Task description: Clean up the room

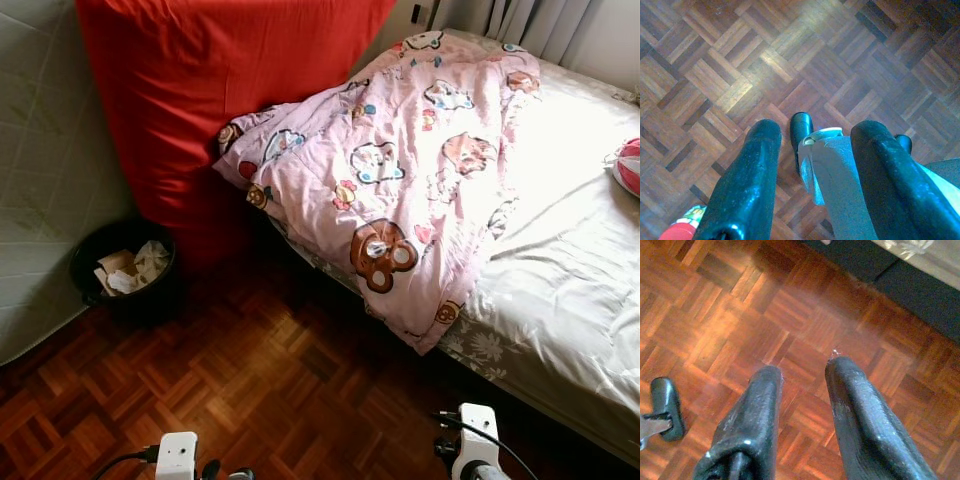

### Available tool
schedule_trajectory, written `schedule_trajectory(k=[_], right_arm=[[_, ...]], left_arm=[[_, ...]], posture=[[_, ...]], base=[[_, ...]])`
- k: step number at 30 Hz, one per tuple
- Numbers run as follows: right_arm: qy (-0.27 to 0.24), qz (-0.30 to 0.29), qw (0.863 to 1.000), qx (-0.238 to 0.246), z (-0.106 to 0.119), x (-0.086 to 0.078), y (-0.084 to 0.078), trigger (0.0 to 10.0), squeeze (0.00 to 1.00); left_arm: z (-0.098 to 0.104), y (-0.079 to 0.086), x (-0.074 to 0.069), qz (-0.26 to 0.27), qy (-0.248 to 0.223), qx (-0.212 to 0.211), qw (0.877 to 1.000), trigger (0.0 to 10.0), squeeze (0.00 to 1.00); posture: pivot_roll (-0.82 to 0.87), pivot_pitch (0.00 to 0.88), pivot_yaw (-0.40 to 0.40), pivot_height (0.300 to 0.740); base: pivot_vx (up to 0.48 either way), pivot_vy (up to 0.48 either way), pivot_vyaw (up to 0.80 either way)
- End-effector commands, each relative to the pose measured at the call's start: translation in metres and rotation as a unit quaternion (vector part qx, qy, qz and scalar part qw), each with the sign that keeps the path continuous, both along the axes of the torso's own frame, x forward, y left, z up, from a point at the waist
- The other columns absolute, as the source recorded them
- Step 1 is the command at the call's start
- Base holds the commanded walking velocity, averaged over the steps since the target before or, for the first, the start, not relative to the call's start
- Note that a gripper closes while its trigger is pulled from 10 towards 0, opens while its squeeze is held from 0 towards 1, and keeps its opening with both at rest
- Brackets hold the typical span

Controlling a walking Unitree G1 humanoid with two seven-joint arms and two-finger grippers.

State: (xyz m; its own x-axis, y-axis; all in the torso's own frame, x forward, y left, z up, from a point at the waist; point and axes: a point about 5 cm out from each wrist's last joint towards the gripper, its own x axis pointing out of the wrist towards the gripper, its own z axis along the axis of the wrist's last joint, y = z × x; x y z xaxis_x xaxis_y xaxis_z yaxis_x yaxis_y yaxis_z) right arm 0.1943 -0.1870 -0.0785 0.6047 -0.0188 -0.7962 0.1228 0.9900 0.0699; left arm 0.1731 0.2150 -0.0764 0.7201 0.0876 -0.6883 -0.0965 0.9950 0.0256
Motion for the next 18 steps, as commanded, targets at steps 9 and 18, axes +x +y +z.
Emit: schedule_trajectory(k=[9,18], right_arm=[[0.036,-0.007,0.999,0.000,-0.0105,-0.0230,-0.0056,10.0,0.00],[0.029,-0.019,0.999,0.008,-0.0100,-0.0195,0.0030,10.0,0.00]], left_arm=[[-0.0063,0.0009,-0.0120,0.009,0.026,-0.004,1.000,10.0,0.00],[-0.0020,0.0052,-0.0046,0.006,0.015,0.000,1.000,10.0,0.00]], posture=[[0.13,0.138,-0.059,0.740],[0.12,0.183,-0.036,0.740]], base=[[0.000,0.000,0.00],[0.000,0.000,0.00]])
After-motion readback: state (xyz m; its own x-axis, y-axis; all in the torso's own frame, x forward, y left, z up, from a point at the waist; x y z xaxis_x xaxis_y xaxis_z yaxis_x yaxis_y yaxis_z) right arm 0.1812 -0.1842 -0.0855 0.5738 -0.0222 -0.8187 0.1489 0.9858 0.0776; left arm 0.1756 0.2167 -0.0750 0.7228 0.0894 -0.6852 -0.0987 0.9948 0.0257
